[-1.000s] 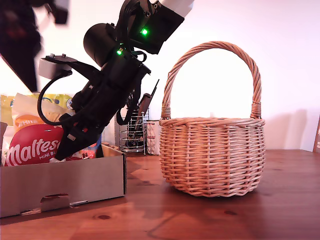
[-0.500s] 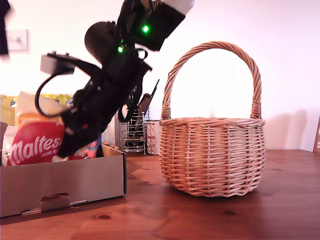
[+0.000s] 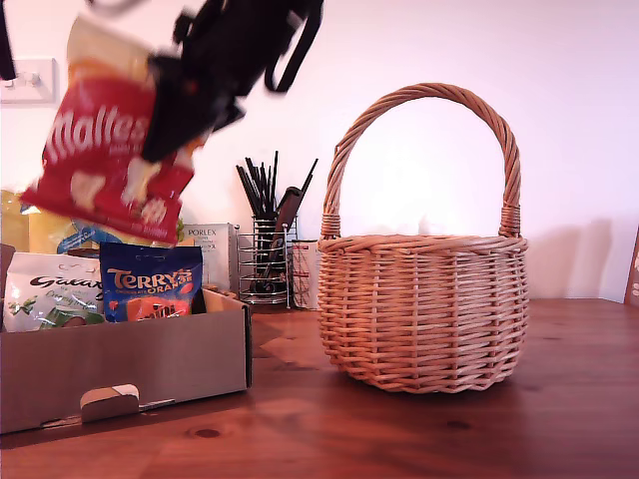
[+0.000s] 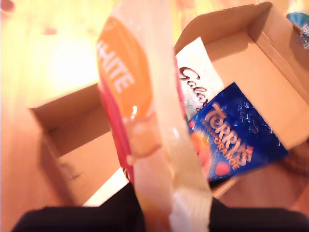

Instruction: Move the bags of Easter eggs from the cardboard box on the left into the woven basket on the right side.

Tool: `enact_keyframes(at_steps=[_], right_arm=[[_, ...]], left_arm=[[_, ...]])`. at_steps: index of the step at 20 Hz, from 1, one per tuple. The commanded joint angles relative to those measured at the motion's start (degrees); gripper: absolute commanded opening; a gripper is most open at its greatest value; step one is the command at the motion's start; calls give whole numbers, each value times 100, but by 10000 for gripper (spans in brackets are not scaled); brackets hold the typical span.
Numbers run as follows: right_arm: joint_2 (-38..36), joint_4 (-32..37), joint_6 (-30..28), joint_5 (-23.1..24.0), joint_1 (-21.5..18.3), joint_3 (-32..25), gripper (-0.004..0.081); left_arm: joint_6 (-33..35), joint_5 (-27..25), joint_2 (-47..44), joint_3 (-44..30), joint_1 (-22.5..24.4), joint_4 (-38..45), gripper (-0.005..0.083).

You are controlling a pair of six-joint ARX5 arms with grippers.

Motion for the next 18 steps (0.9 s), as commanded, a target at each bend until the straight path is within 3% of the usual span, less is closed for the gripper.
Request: enact_keyframes(at_steps=[1,11,13,18], right_arm=[[-232,-184,37,173,125,39,-13],[-1150,-1373,758,750,162,-90,-13],[-1364,-1307,841,763,146,-514,-13],[-2680,-466,1187,1193,151,-2256,-13]], left_arm=[[-44,52,52,-31,7,92,-24],[-44,522,52,-31,13,341,-24],[-44,562,52,-31,13,398,-24],[-44,831,57,-31,11,505,-24]])
